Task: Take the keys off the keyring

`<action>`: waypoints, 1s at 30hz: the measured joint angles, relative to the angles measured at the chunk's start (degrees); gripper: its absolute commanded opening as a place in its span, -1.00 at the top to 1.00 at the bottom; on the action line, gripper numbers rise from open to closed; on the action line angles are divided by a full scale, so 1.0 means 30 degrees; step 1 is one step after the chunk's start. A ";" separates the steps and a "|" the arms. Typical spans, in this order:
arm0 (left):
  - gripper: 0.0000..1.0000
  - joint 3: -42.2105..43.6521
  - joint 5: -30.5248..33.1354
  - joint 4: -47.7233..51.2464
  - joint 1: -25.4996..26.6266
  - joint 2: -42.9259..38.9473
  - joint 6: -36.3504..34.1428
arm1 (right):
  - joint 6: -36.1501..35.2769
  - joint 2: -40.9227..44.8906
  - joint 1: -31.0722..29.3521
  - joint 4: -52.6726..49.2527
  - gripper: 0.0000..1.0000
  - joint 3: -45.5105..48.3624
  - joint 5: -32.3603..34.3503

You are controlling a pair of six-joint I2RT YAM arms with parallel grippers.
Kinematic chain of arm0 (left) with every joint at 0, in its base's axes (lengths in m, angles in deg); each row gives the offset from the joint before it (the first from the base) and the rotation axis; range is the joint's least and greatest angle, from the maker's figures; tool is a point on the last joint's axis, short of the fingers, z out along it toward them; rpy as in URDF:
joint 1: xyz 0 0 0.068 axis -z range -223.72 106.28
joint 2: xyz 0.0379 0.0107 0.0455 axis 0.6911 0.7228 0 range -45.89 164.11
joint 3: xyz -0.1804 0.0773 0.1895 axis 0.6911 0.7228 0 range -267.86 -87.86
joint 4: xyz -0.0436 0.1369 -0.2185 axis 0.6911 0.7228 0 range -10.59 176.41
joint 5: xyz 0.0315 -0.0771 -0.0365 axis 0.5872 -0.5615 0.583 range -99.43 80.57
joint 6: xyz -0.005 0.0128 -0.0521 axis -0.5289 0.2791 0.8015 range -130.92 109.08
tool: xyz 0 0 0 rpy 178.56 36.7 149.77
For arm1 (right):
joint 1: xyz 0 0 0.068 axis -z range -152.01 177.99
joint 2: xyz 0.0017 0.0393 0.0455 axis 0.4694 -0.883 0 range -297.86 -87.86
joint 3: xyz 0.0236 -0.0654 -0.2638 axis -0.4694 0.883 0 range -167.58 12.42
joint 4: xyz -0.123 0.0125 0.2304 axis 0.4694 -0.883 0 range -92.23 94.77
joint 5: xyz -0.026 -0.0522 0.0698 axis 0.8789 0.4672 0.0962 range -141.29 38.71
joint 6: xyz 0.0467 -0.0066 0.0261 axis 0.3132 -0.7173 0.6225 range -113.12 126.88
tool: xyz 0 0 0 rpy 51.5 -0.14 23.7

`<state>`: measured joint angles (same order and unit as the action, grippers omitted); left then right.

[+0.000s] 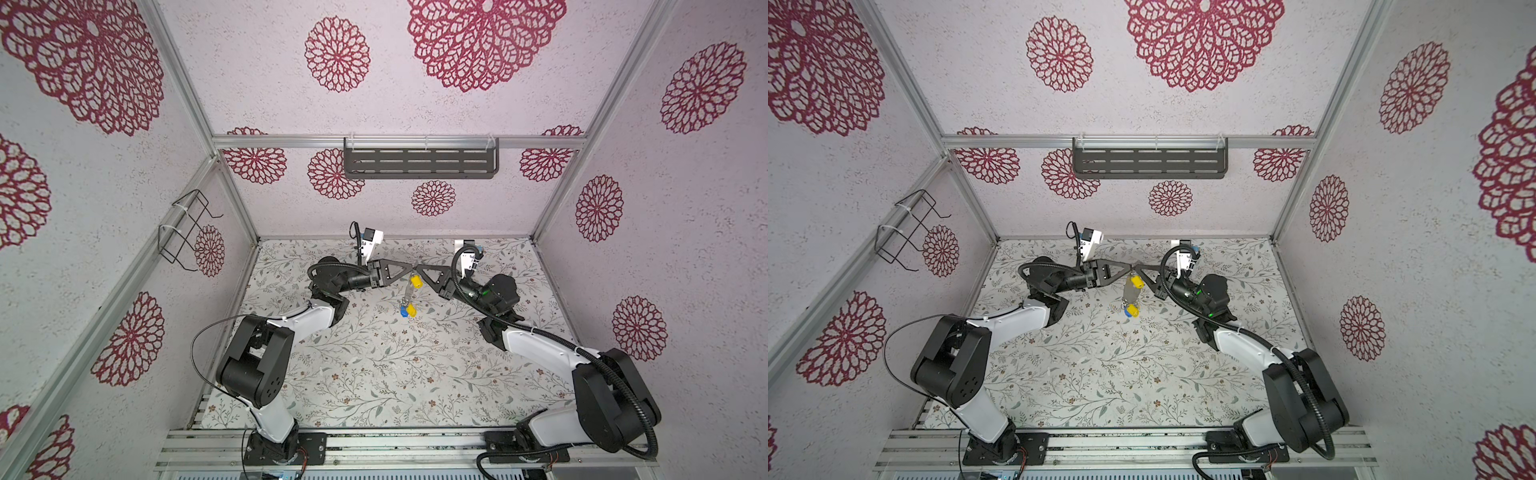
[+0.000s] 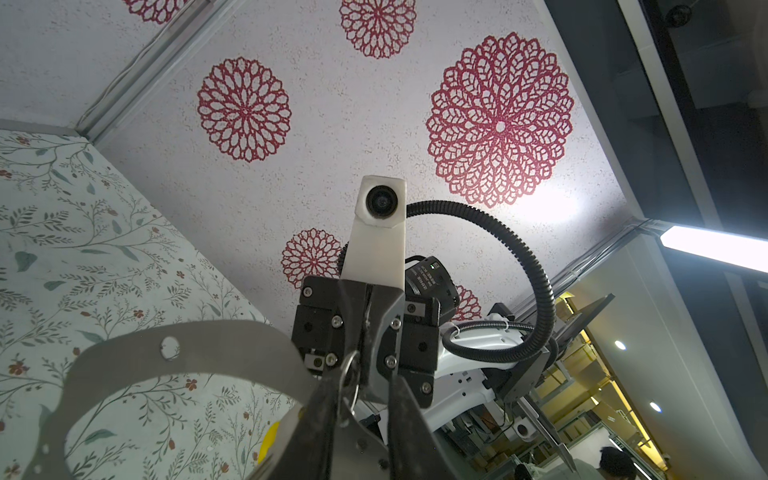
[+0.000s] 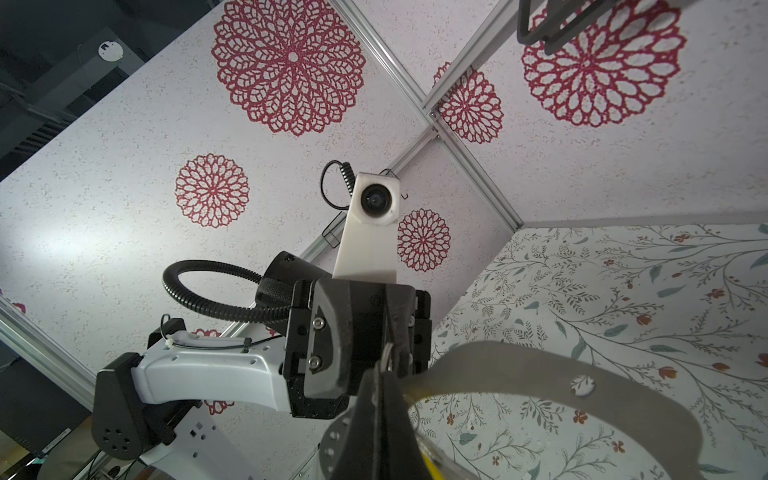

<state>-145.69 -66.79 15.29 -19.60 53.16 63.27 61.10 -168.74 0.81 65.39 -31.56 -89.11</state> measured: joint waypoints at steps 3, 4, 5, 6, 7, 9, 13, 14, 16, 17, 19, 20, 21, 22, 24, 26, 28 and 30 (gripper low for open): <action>0.67 0.0000 0.0000 -0.0146 0.0000 0.0102 0.0204 | 0.0000 0.0000 0.0000 0.0000 1.00 0.0000 -0.0007; 0.69 0.0000 0.0000 -0.0182 0.0000 0.0124 0.0255 | 0.0000 0.0000 0.0000 0.0007 1.00 0.0000 -0.0007; 0.70 0.0000 0.0000 -0.0189 0.0000 0.0138 0.0284 | 0.0000 -0.0007 0.0000 0.0007 1.00 0.0000 -0.0007; 0.72 0.0000 0.0000 -0.0211 0.0000 0.0146 0.0321 | 0.0007 -0.0007 0.0000 0.0000 1.00 0.0000 -0.0007; 0.75 0.0000 0.0000 -0.0233 0.0000 0.0146 0.0328 | 0.0000 -0.0007 -0.0007 0.0007 1.00 0.0000 -0.0007; 0.83 0.0000 0.0000 -0.0255 0.0000 0.0153 0.0372 | 0.0007 -0.0007 -0.0015 0.0044 1.00 0.0000 -0.0007; 1.00 0.0000 0.0000 -0.0313 -0.0007 0.0255 0.0357 | 0.0000 -0.0007 -0.0044 0.0044 1.00 0.0000 0.0022; 1.00 0.0000 0.0000 -0.0306 -0.0007 0.0255 0.0372 | 0.0000 -0.0015 -0.0044 0.0029 1.00 0.0000 0.0022; 1.00 0.0000 -0.0007 -0.0299 -0.0007 0.0255 0.0364 | -0.0029 -0.0015 -0.0051 -0.0007 1.00 0.0000 0.0022; 1.00 0.0000 -0.0007 -0.0262 -0.0007 0.0255 0.0350 | -0.0051 -0.0015 -0.0051 -0.0058 1.00 -0.0007 0.0022; 1.00 0.0000 -0.0007 -0.0087 -0.0022 0.0255 0.0284 | -0.0168 -0.0015 -0.0051 -0.0255 1.00 -0.0015 0.0051; 1.00 0.0000 0.0007 0.0102 -0.0022 0.0255 0.0182 | -0.0270 -0.0007 -0.0051 -0.0423 1.00 -0.0015 0.0095; 1.00 0.0000 0.0036 0.0364 -0.0022 0.0248 -0.0029 | -0.0423 0.0000 -0.0051 -0.0612 1.00 -0.0015 0.0131; 1.00 0.0000 0.0109 0.0816 -0.0022 0.0204 -0.0357 | -0.0685 0.0036 -0.0051 -0.0954 1.00 -0.0015 0.0226; 1.00 0.0044 0.0423 0.2353 -0.0007 -0.0124 -0.1355 | -0.1304 0.0226 -0.0058 -0.1960 0.72 -0.0015 0.0554; 1.00 0.0284 0.1341 0.4903 0.0066 -0.1049 -0.2965 | -0.2310 0.0721 -0.0138 -0.3679 0.24 -0.0015 0.1027; 1.00 0.0539 0.2674 0.7570 0.0175 -0.2397 -0.4845 | -0.3490 0.1399 -0.0182 -0.5340 0.00 -0.0015 0.1647; 1.00 0.0685 0.3898 0.9581 0.0248 -0.3767 -0.6317 | -0.4677 0.2266 -0.0204 -0.6666 -0.06 0.0029 0.2412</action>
<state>-143.63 -55.10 44.03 -18.86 41.86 44.32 47.07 -161.94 0.20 45.39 -31.48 -81.88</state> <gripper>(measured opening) 0.044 0.507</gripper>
